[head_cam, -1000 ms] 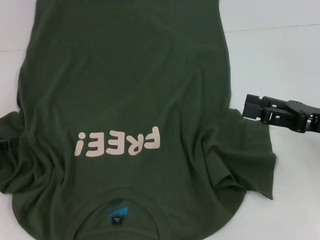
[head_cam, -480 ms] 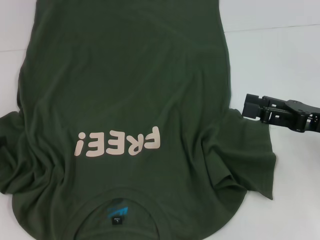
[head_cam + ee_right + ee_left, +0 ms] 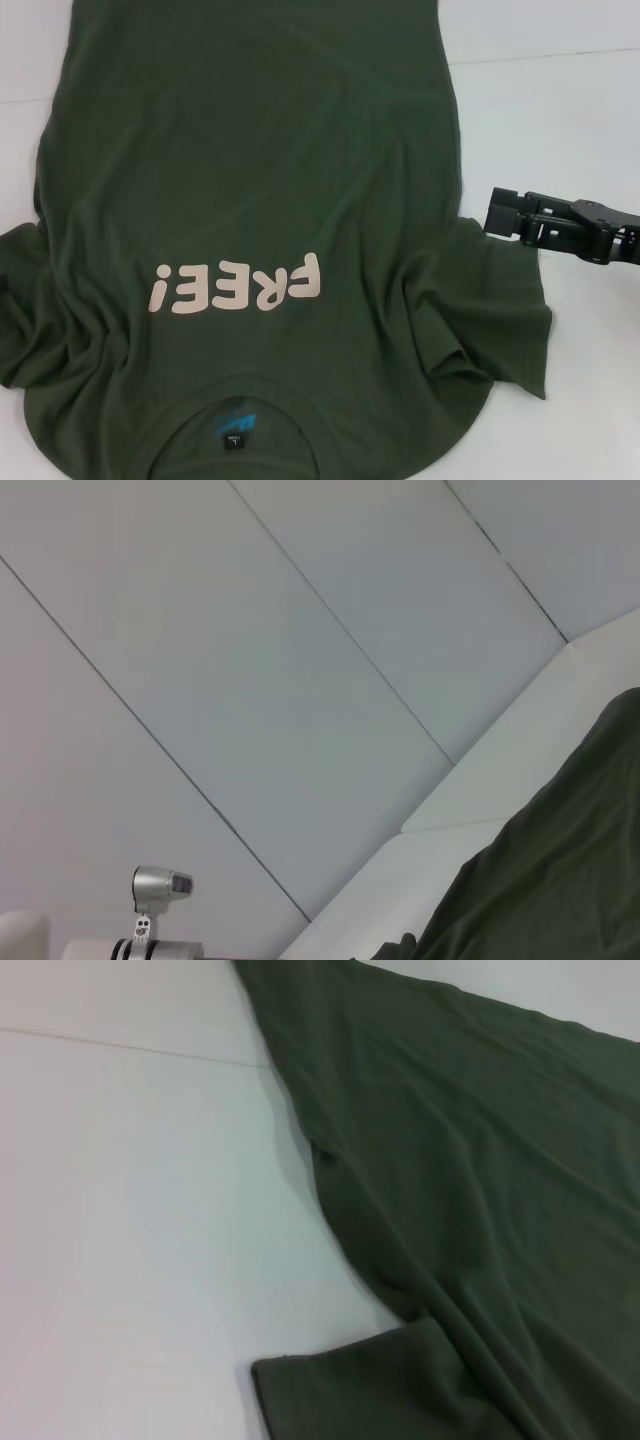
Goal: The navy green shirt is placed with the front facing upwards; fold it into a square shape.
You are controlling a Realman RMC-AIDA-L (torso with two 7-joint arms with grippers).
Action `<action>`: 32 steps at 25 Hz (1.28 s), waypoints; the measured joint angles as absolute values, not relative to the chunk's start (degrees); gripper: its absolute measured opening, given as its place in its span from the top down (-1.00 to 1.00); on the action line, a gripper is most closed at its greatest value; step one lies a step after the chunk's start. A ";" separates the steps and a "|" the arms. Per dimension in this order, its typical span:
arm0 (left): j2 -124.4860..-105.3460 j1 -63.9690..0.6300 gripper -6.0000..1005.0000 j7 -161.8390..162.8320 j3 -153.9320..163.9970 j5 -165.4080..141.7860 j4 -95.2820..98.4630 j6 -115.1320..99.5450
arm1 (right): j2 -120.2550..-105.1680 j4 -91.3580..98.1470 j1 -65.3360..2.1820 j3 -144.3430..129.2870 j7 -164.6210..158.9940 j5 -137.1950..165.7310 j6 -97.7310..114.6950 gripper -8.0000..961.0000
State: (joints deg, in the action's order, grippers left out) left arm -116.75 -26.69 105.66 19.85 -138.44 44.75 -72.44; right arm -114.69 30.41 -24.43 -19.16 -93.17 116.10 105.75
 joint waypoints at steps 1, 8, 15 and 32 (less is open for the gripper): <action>-116.79 -26.67 -0.71 105.75 19.84 -138.32 44.76 -72.41 | -114.69 30.41 -24.43 -19.16 -93.16 116.10 105.75 -0.96; -116.93 -26.78 -0.69 105.91 20.23 -138.20 44.94 -73.37 | -114.66 30.41 -24.46 -19.16 -93.56 115.73 105.94 -0.96; -116.74 -27.20 -0.53 106.08 19.58 -137.91 45.01 -74.62 | -114.52 30.41 -24.44 -19.16 -93.66 115.52 106.10 -0.96; -117.16 -27.34 0.60 106.52 21.49 -138.88 44.63 -71.80 | -114.54 30.41 -24.34 -19.16 -93.69 115.26 105.99 -0.96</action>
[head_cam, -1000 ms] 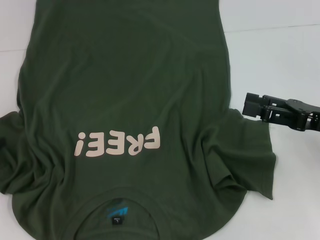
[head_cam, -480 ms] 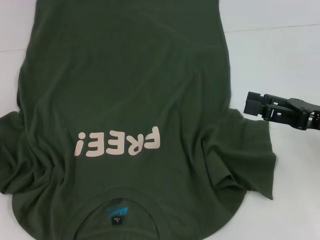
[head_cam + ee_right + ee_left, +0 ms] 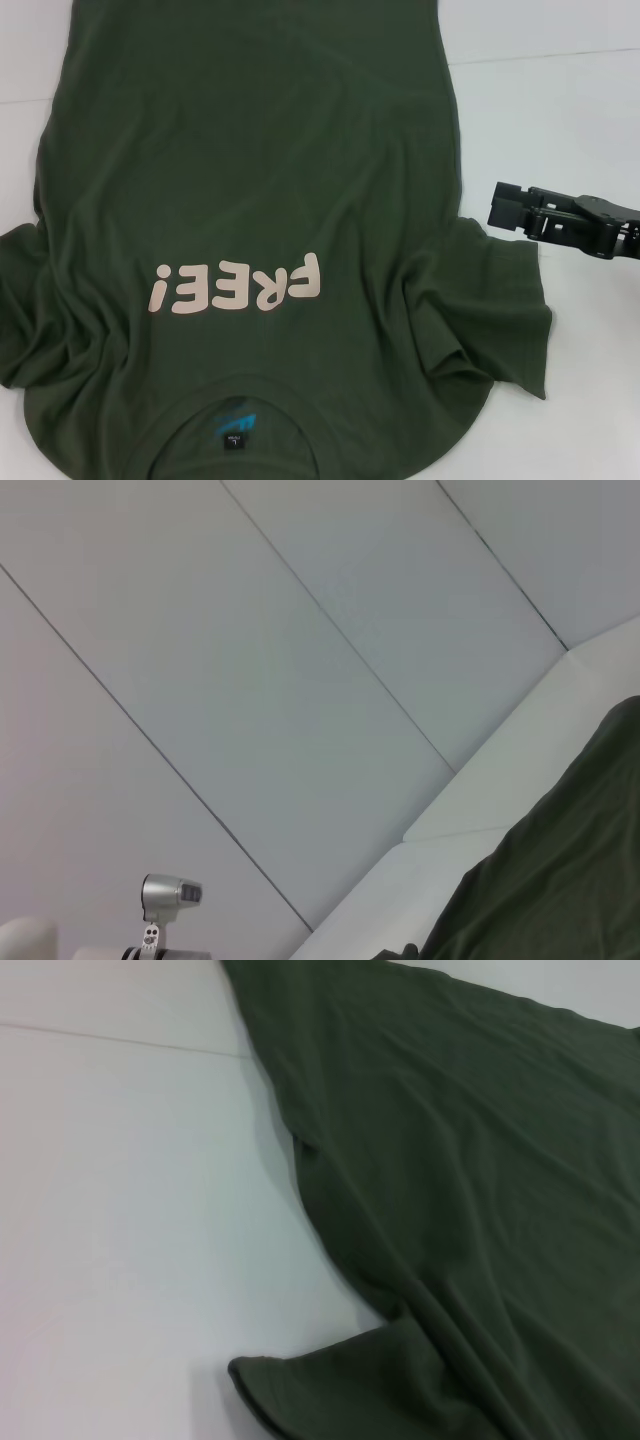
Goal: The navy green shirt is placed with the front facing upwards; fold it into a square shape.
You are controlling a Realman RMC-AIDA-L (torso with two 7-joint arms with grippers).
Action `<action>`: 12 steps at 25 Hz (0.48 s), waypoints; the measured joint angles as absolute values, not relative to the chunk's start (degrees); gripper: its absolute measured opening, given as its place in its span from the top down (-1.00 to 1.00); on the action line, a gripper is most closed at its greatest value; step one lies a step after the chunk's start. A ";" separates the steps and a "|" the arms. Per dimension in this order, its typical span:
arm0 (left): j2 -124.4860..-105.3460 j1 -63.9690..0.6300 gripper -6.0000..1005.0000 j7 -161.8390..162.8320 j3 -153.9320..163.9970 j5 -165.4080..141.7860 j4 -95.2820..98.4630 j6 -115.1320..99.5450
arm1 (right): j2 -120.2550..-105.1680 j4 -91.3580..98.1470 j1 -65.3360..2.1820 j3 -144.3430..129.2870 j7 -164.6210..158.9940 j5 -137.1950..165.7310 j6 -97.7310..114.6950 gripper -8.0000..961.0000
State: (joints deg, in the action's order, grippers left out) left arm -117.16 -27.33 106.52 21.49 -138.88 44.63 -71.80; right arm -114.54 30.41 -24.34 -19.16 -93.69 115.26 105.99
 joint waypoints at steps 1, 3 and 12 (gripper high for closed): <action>-117.16 -27.35 0.68 106.52 21.49 -138.87 44.72 -71.98 | -114.57 30.41 -24.32 -19.16 -93.69 115.18 105.99 -0.96; -117.12 -27.44 0.84 106.53 21.49 -138.86 44.73 -72.09 | -114.59 30.41 -24.20 -19.16 -93.69 114.94 105.96 -0.96; -117.12 -27.69 0.99 106.50 21.47 -137.50 44.71 -74.68 | -114.61 30.41 -23.99 -19.16 -93.52 114.76 105.76 -0.96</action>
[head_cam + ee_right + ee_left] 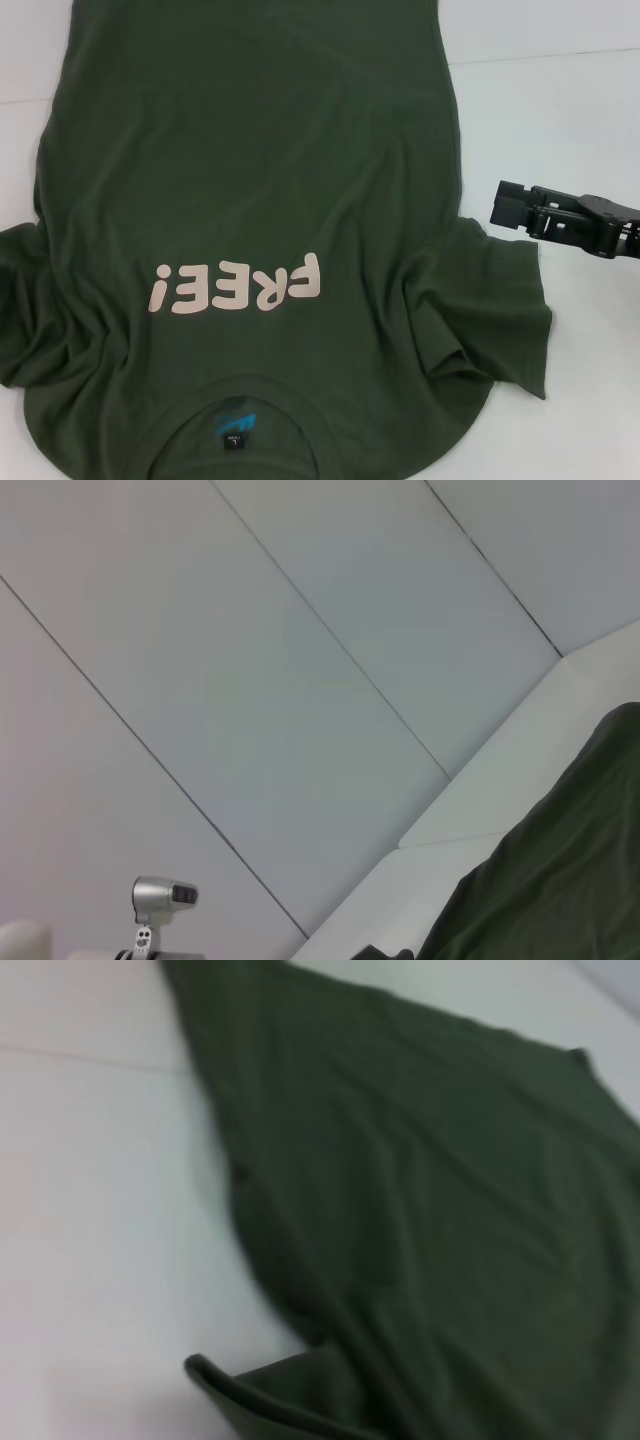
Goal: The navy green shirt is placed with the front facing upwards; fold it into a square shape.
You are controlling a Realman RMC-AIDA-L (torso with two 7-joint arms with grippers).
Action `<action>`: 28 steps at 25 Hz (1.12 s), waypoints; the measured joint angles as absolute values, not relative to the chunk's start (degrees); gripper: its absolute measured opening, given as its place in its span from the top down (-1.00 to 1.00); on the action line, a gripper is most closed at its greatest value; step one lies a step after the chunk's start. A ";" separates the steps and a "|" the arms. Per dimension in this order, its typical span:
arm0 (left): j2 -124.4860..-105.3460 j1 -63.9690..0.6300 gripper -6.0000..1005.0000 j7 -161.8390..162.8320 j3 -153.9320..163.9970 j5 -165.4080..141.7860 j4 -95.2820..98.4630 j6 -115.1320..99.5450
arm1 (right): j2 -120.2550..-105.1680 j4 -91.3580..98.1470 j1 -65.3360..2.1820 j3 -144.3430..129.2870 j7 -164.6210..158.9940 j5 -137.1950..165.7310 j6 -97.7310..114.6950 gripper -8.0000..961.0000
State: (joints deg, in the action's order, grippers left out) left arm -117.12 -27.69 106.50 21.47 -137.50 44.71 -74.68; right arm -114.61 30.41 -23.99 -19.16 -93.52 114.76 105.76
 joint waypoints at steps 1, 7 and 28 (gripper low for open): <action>-117.14 -27.78 0.99 106.51 21.49 -136.95 44.77 -75.52 | -114.61 30.41 -24.00 -19.16 -93.46 114.76 105.74 -0.96; -117.18 -28.45 0.99 106.69 21.49 -133.23 45.05 -82.15 | -114.70 30.41 -24.16 -19.16 -93.40 114.75 105.76 -0.96; -121.91 -31.99 0.99 109.82 22.55 -130.57 46.59 -87.80 | -114.87 30.41 -23.97 -19.26 -93.01 114.79 105.89 -0.96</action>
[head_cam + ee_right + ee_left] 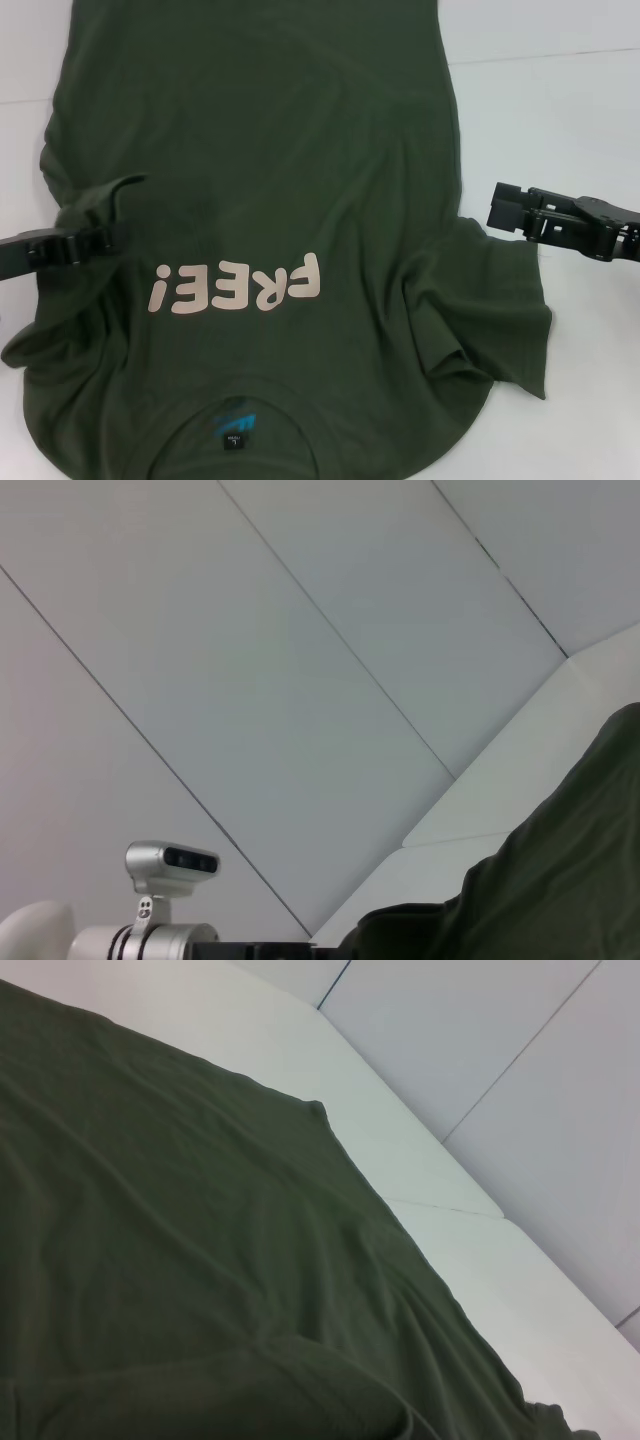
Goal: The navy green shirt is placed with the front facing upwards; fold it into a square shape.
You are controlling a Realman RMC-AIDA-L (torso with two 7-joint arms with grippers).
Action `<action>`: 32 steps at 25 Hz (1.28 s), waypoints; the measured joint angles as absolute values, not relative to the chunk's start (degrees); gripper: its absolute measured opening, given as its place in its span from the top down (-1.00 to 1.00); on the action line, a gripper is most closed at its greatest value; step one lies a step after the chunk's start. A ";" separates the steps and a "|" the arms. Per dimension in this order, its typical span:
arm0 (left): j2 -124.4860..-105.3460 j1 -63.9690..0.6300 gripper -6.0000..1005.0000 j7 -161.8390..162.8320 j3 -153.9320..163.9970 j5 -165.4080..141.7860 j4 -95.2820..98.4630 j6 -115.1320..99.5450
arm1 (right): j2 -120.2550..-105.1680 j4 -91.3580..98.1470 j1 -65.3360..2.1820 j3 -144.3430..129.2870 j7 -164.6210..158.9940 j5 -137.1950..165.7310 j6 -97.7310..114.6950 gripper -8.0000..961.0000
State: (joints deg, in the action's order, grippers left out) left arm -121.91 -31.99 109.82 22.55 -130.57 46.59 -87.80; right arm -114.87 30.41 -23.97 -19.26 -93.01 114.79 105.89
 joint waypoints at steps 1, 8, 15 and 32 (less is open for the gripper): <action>-122.15 -32.40 0.99 109.71 22.69 -130.58 46.13 -87.13 | -114.87 30.41 -23.95 -19.28 -93.01 114.79 105.92 -0.96; -123.08 -34.11 0.99 108.84 24.52 -130.51 42.00 -82.34 | -114.87 30.41 -23.72 -19.34 -92.98 114.86 106.01 -0.96; -123.71 -34.38 0.99 108.51 26.30 -130.26 41.39 -81.37 | -114.87 30.41 -23.47 -19.26 -92.98 114.85 106.06 -0.96; -123.89 -32.59 0.19 105.04 29.44 -126.44 41.81 -87.47 | -114.78 30.41 -23.98 -19.17 -92.81 114.80 106.06 -0.96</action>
State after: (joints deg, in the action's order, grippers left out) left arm -123.89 -32.59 105.04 29.44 -126.44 41.81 -87.47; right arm -114.78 30.41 -23.98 -19.17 -92.81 114.80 106.06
